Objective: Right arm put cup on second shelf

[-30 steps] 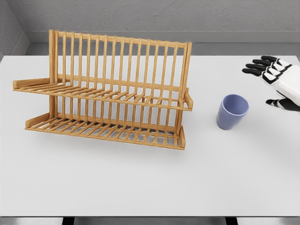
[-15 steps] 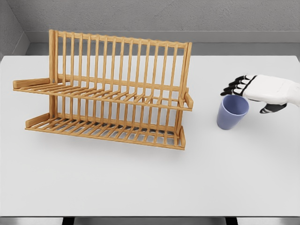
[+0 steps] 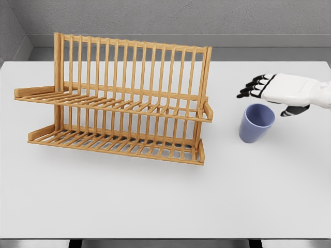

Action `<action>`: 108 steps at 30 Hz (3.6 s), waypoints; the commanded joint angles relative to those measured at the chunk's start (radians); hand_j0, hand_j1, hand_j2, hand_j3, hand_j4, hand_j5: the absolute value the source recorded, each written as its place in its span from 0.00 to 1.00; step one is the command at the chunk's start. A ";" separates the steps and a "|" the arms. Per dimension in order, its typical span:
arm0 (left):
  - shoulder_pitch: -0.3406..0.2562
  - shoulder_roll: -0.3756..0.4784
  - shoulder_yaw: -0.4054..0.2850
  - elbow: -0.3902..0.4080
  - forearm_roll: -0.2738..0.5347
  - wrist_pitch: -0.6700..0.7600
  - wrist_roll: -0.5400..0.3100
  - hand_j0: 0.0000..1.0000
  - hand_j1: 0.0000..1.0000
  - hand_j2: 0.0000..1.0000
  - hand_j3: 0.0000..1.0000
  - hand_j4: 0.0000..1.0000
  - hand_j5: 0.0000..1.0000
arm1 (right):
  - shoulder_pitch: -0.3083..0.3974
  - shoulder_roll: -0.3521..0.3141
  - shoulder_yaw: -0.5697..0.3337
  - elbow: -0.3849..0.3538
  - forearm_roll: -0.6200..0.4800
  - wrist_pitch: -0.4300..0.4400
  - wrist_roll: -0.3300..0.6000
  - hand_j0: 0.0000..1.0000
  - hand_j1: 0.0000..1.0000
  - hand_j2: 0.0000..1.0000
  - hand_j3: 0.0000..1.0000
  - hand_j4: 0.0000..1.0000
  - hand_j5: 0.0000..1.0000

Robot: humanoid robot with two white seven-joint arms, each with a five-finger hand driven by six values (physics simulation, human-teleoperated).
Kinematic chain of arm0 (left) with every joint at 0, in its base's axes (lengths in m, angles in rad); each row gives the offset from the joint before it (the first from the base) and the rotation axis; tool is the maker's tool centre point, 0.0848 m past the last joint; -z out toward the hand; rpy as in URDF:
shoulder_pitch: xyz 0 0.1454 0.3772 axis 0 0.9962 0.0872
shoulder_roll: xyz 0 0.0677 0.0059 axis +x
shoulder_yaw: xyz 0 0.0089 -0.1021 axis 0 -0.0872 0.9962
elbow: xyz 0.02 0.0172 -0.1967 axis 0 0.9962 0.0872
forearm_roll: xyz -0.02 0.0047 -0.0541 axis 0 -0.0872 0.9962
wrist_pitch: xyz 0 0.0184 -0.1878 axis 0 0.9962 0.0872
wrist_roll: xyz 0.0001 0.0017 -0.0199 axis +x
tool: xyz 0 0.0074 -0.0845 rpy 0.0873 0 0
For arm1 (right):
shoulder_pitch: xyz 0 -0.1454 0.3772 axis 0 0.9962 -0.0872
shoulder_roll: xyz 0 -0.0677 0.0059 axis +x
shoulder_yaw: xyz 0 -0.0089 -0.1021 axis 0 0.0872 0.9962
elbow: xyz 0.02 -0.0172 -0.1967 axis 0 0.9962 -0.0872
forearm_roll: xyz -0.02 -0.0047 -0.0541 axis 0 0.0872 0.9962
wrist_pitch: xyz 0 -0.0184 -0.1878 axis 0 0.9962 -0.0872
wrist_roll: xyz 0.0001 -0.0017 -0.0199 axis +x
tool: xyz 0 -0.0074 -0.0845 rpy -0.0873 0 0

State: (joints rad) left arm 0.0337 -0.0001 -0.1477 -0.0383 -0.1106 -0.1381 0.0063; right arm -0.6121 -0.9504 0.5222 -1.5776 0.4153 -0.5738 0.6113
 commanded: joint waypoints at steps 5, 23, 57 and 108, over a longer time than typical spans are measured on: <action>0.000 0.000 0.000 0.000 0.000 0.000 0.000 1.00 1.00 1.00 1.00 1.00 1.00 | 0.000 -0.002 0.036 0.002 -0.003 0.003 0.000 1.00 1.00 1.00 1.00 1.00 1.00; 0.000 0.000 0.000 0.000 0.000 0.000 0.000 1.00 1.00 1.00 1.00 1.00 1.00 | -0.008 0.036 0.087 0.064 -0.001 0.002 0.000 1.00 1.00 1.00 1.00 1.00 1.00; 0.000 0.000 0.000 0.000 0.000 0.000 0.000 1.00 1.00 1.00 1.00 1.00 1.00 | -0.023 0.030 0.101 0.070 -0.004 0.002 0.000 0.68 0.68 0.68 0.68 0.68 0.68; 0.000 0.000 0.000 0.000 0.000 0.000 0.000 1.00 1.00 1.00 1.00 1.00 1.00 | -0.074 0.004 -0.105 -0.168 -0.032 0.002 0.000 0.68 0.68 0.68 0.68 0.68 0.68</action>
State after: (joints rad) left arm 0.0337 -0.0001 -0.1477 -0.0383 -0.1106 -0.1381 0.0063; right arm -0.6918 -0.9473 0.4176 -1.7426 0.3871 -0.5750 0.6113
